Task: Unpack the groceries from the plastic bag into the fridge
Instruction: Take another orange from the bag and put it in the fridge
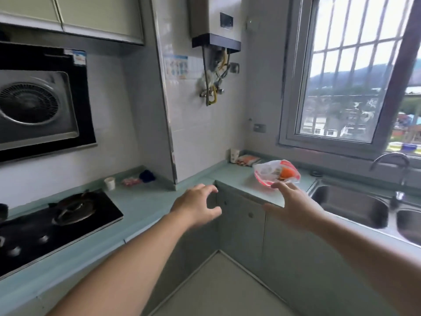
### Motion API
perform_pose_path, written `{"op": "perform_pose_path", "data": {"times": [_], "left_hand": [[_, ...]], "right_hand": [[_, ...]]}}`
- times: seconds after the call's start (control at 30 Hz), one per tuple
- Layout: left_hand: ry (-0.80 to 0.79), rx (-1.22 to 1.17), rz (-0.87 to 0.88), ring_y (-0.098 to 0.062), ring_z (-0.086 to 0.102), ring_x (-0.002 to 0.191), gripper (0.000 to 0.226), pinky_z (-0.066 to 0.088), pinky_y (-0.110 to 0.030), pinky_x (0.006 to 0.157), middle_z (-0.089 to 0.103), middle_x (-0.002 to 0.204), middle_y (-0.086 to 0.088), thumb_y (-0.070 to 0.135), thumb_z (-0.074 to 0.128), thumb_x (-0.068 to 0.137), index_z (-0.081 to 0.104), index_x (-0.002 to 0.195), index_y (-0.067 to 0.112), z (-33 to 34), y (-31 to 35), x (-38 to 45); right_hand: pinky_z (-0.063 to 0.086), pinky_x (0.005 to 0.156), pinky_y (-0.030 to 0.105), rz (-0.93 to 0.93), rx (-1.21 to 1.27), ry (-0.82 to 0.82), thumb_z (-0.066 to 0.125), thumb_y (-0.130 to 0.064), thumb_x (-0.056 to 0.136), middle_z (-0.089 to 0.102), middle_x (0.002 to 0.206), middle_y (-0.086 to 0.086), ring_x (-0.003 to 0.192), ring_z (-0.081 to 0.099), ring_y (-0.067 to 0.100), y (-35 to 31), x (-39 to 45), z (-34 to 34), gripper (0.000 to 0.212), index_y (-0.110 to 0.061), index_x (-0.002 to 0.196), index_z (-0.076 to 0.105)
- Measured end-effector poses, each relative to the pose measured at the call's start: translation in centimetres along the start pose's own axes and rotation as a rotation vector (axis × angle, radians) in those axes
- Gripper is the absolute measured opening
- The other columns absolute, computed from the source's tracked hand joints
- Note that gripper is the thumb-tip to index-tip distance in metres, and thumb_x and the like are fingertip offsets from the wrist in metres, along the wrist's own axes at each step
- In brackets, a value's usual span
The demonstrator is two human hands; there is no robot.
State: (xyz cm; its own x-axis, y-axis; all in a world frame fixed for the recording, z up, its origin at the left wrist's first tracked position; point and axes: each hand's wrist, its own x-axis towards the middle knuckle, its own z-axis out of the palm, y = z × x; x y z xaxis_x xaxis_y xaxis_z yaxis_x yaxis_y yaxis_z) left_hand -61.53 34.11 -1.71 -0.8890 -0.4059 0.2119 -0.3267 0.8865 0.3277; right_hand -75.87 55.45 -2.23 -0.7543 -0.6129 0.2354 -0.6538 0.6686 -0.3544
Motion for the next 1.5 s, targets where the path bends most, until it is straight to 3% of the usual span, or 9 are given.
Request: {"op": "perform_pose_path", "data": {"times": [0.33,0.6,0.7,0.83,1.03,1.27,1.37,1.5], "left_hand": [[-0.07,0.029,0.119,-0.017,0.049,0.121,0.053,0.045,-0.037,0.096,0.051,0.133,0.006,0.048,0.06,0.081,0.048,0.131,0.035,5.7,8.0,5.1],[-0.119,0.01,0.149,-0.016,0.049,0.121,0.052,0.045,-0.038,0.098,0.05,0.133,0.007,0.048,0.059,0.082,0.049,0.13,0.034,9.7,8.2,12.3],[-0.134,-0.002,0.172,-0.015,0.049,0.12,0.051,0.046,-0.038,0.097,0.05,0.132,0.007,0.047,0.058,0.082,0.048,0.131,0.034,11.3,7.1,16.5],[-0.161,-0.034,0.191,-0.014,0.048,0.122,0.052,0.045,-0.038,0.097,0.049,0.134,0.008,0.048,0.057,0.082,0.047,0.131,0.034,13.5,5.2,23.1],[-0.212,-0.094,0.175,-0.015,0.05,0.119,0.052,0.046,-0.039,0.095,0.05,0.133,0.008,0.048,0.057,0.083,0.047,0.132,0.035,16.5,3.0,32.2],[-0.269,-0.112,0.197,-0.015,0.05,0.119,0.054,0.048,-0.038,0.092,0.048,0.135,0.008,0.046,0.057,0.083,0.046,0.134,0.035,20.1,3.6,41.2],[-0.285,-0.112,0.191,-0.014,0.051,0.117,0.05,0.047,-0.035,0.091,0.049,0.133,0.007,0.044,0.058,0.084,0.048,0.132,0.034,22.0,4.5,45.0],[-0.292,-0.099,0.168,-0.014,0.052,0.11,0.049,0.049,-0.034,0.088,0.051,0.129,0.007,0.044,0.058,0.084,0.048,0.131,0.034,24.1,6.5,50.3]], "right_hand": [[0.042,0.096,0.034,0.1,0.013,0.002,0.06,-0.052,0.086,0.044,0.141,0.003,0.126,0.046,0.024,8.6,-0.5,-1.6,0.065,-0.026,0.141,0.039],[0.045,0.092,0.033,0.141,-0.012,-0.031,0.058,-0.054,0.086,0.045,0.138,0.001,0.123,0.049,0.021,12.3,4.7,0.1,0.064,-0.027,0.14,0.038],[0.049,0.089,0.036,0.159,-0.025,-0.033,0.057,-0.055,0.085,0.048,0.131,-0.001,0.112,0.052,0.019,13.6,8.1,1.2,0.062,-0.028,0.138,0.039],[0.049,0.081,0.032,0.181,-0.045,-0.04,0.057,-0.052,0.086,0.042,0.104,-0.008,0.088,0.047,0.012,15.1,13.8,2.6,0.057,-0.029,0.136,0.041],[0.041,0.073,0.024,0.212,-0.055,-0.055,0.058,-0.049,0.087,0.039,0.1,-0.009,0.074,0.046,0.007,17.2,21.8,4.9,0.058,-0.026,0.137,0.04],[0.041,0.079,0.023,0.273,-0.01,-0.085,0.06,-0.048,0.088,0.051,0.127,0.002,0.086,0.05,0.011,21.7,29.2,6.7,0.061,-0.025,0.14,0.039],[0.045,0.09,0.026,0.271,0.012,-0.096,0.06,-0.046,0.088,0.049,0.135,0.003,0.099,0.054,0.014,24.3,32.7,7.3,0.061,-0.025,0.141,0.038],[0.045,0.094,0.03,0.269,0.064,-0.081,0.061,-0.045,0.087,0.05,0.133,0.004,0.109,0.055,0.019,28.9,37.8,7.9,0.058,-0.025,0.138,0.041]]}}
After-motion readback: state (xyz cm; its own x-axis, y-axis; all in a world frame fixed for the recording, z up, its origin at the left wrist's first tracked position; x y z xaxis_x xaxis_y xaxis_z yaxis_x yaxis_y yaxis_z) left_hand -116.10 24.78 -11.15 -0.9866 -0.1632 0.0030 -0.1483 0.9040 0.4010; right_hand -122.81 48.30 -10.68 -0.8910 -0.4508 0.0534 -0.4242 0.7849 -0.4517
